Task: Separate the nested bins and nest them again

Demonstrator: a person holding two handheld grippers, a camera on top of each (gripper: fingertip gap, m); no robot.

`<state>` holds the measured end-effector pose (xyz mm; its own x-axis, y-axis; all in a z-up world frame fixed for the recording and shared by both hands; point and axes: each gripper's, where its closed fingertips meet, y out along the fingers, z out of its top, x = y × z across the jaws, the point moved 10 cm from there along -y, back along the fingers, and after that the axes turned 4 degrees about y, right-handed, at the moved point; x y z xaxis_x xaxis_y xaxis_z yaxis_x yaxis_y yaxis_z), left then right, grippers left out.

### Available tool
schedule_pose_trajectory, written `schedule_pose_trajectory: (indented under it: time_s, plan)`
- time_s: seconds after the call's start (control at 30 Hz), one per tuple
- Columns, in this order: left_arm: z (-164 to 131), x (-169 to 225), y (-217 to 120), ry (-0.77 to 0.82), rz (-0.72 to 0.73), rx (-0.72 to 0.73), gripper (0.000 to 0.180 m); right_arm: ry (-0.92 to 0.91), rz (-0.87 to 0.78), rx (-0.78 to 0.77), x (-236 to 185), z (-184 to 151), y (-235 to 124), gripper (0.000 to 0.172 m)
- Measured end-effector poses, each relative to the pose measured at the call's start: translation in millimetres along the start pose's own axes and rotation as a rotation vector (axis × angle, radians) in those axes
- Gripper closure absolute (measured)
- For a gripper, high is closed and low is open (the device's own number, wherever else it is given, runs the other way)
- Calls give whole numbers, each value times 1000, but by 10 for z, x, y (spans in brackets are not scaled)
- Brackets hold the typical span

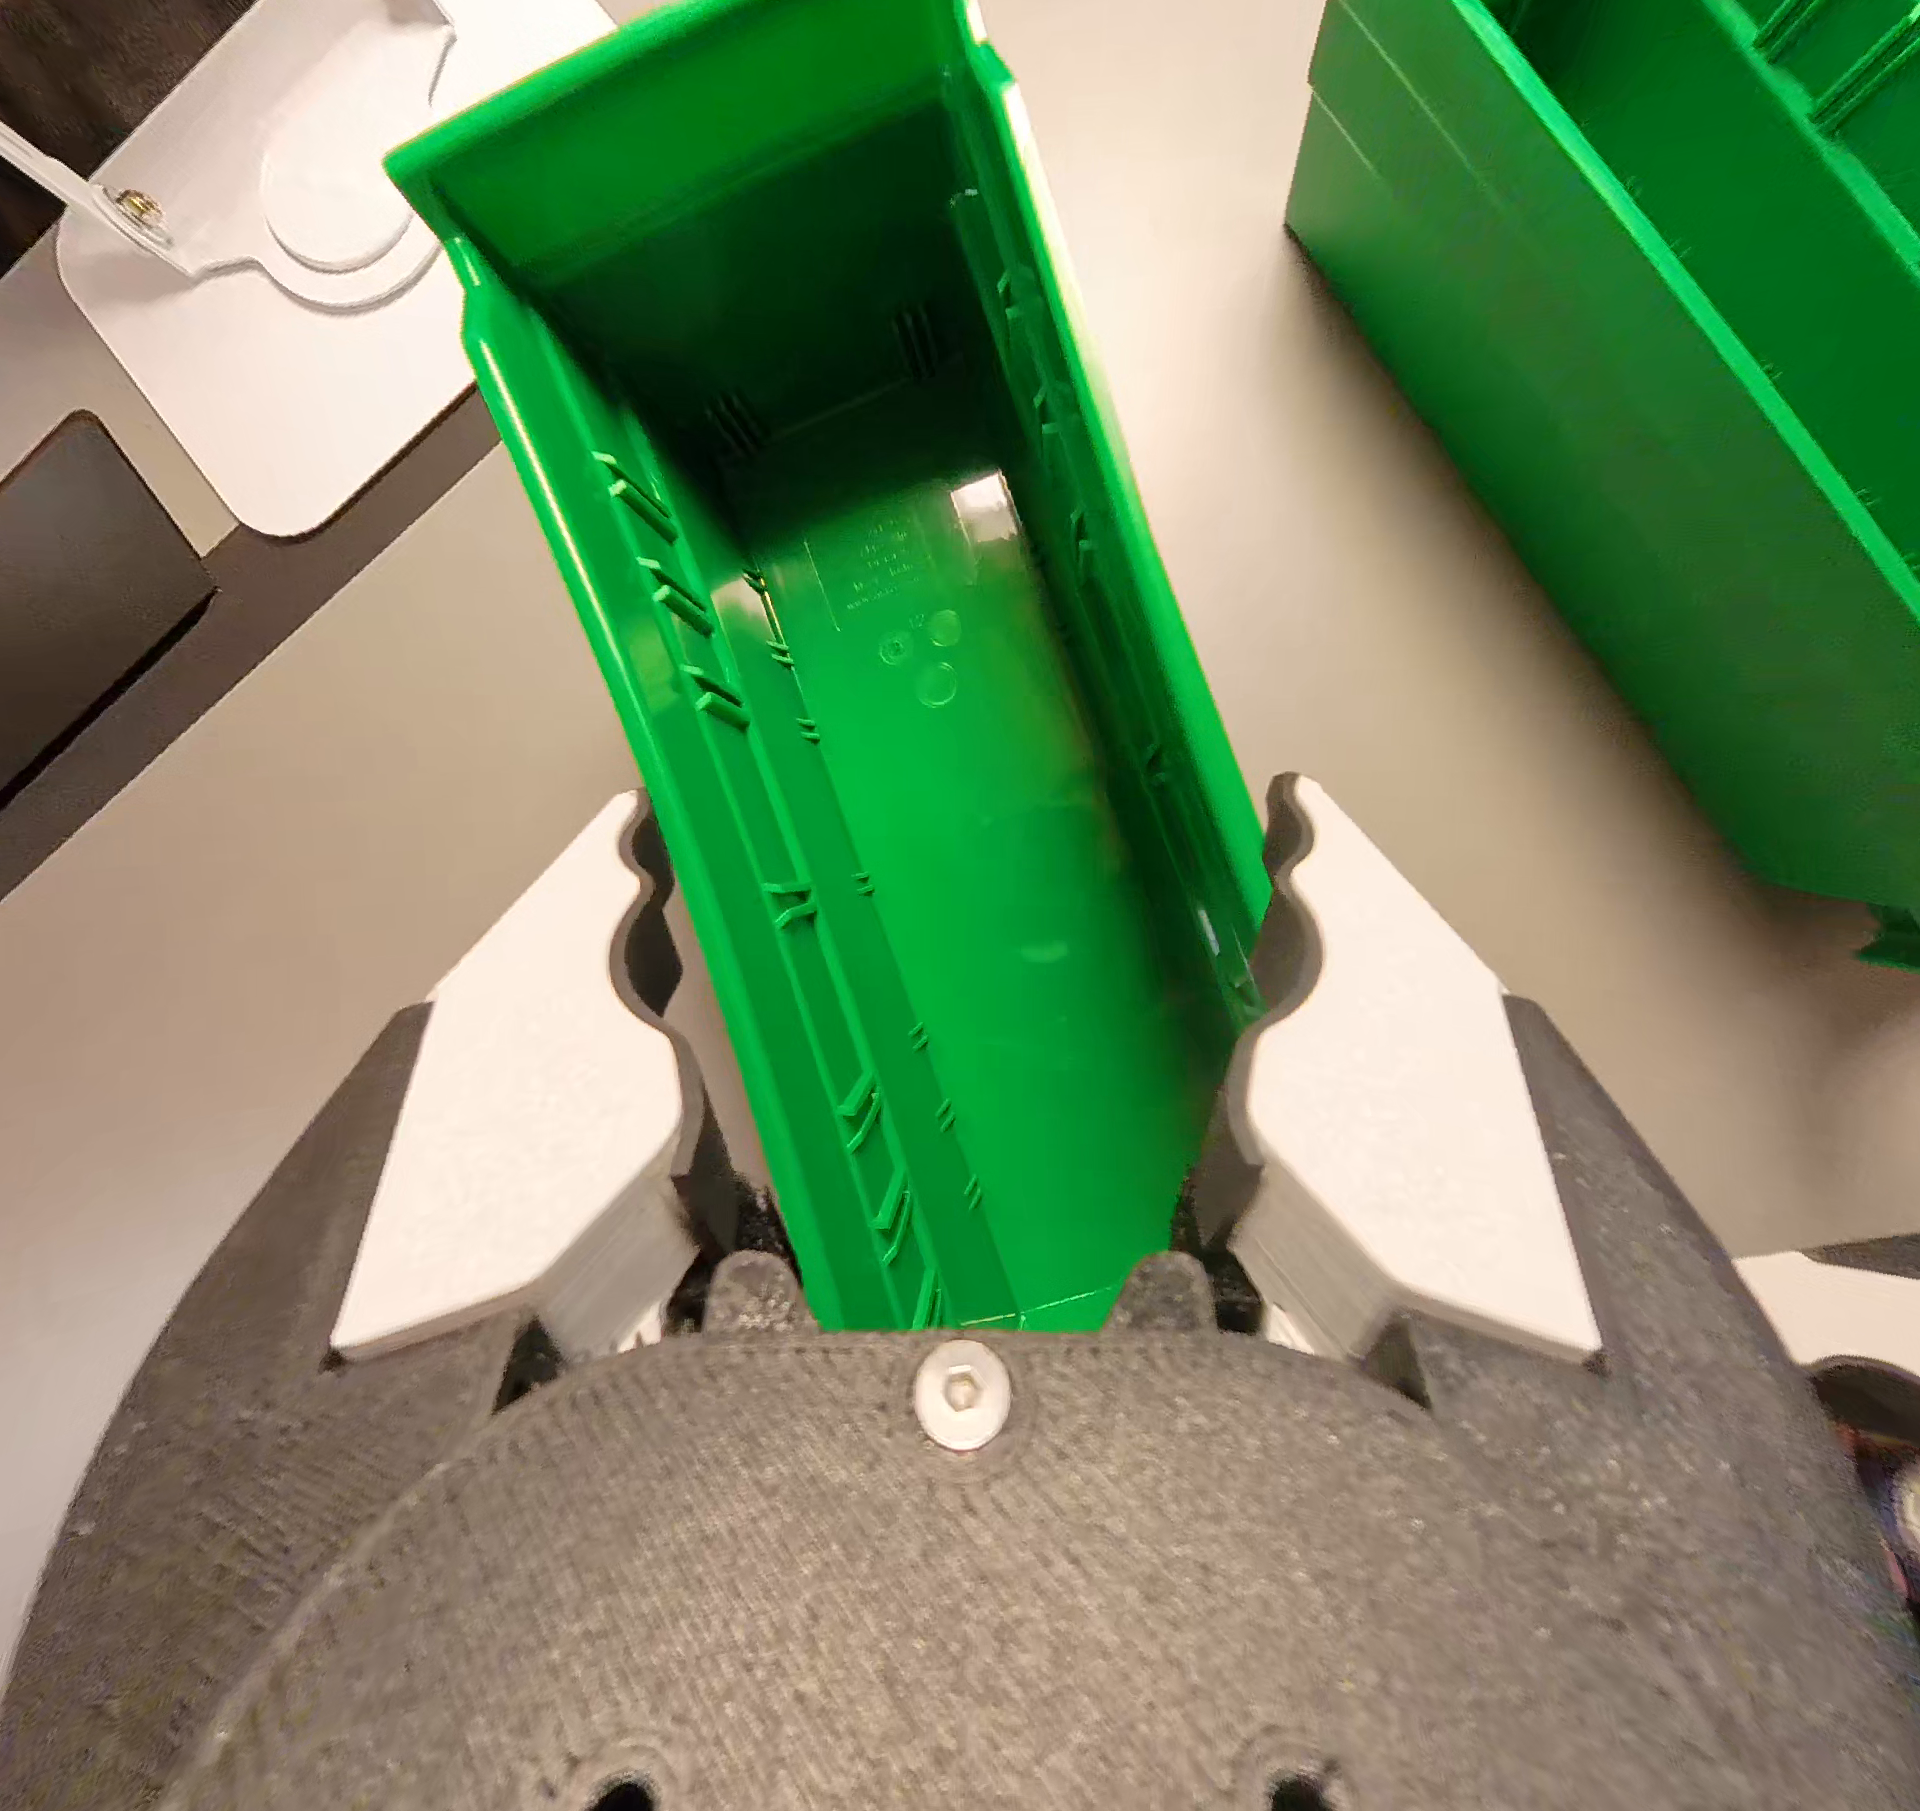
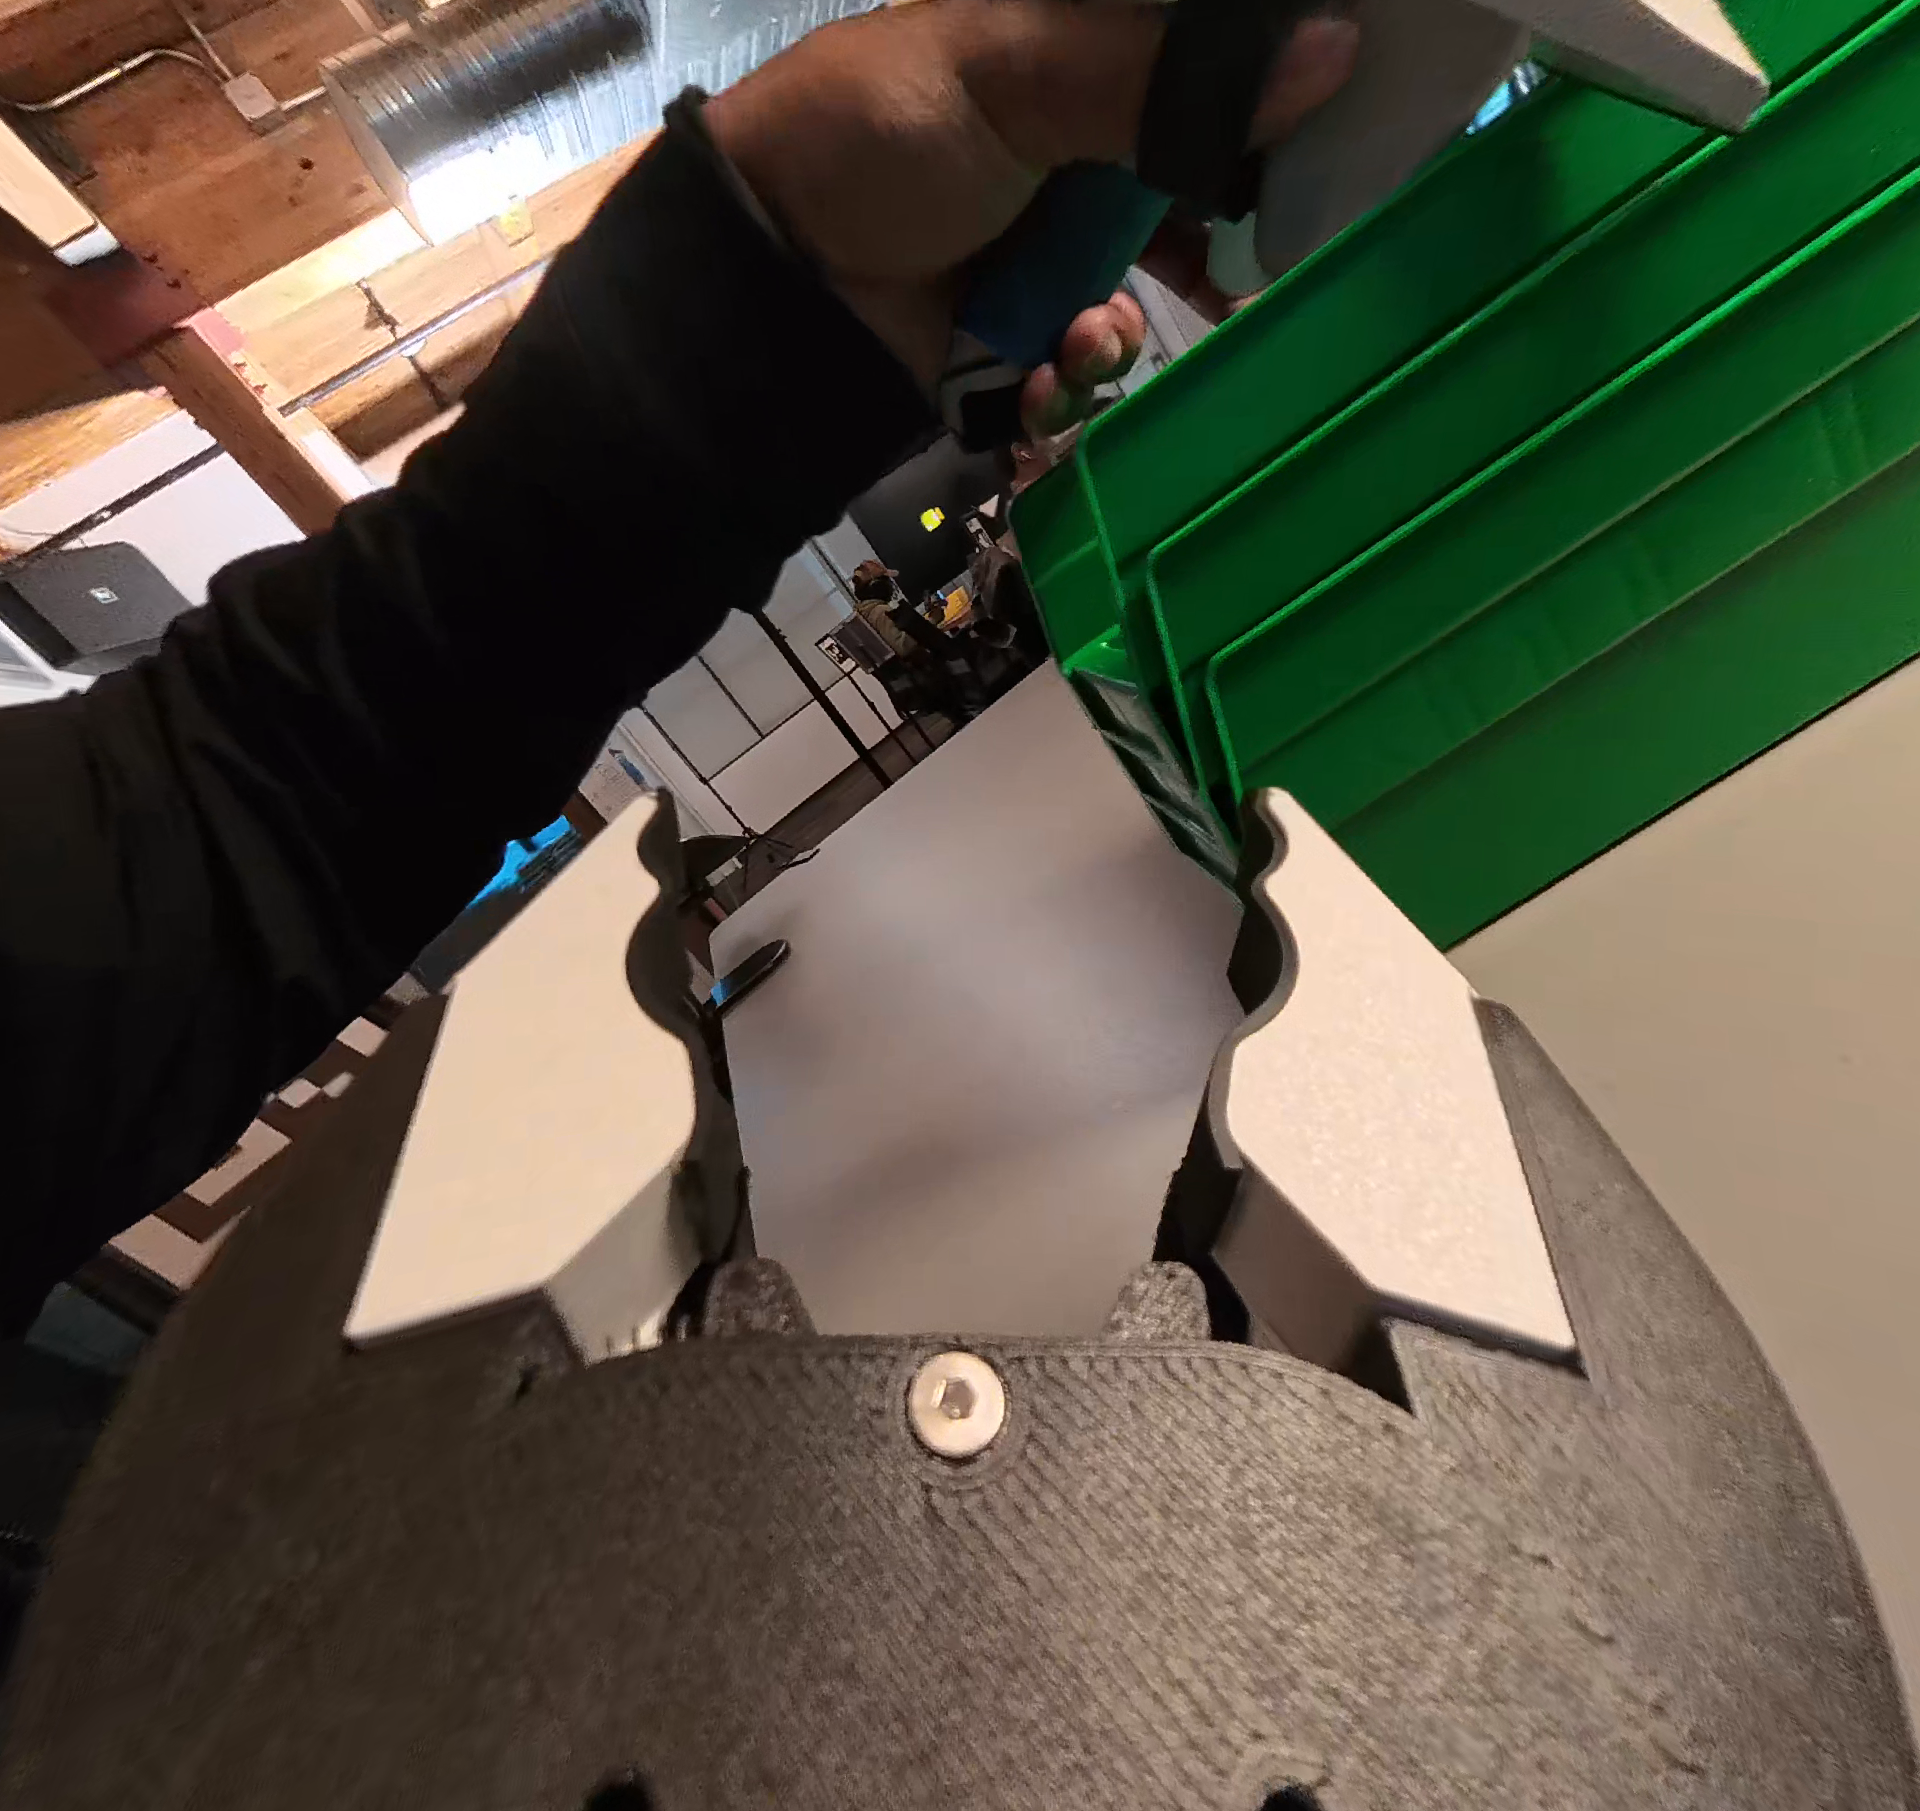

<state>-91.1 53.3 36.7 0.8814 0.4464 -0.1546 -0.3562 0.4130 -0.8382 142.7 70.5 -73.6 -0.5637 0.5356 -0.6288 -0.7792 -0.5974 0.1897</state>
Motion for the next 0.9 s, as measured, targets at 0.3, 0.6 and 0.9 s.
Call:
schedule_pose_trajectory:
  time_s: [0.3, 0.6, 0.9]
  plan:
    - [-47, -37, -107, -28, 3, 35, 78, -10, -1, -19, -15, -17, 14, 67]
    - [-44, -40, -275, 1, 16, 44, 79, -7, 4, -21, -15, -16, 14, 67]
    - [159, -159, -824, -21, 31, 177, 78, -1, 12, -16, -13, -11, 6, 67]
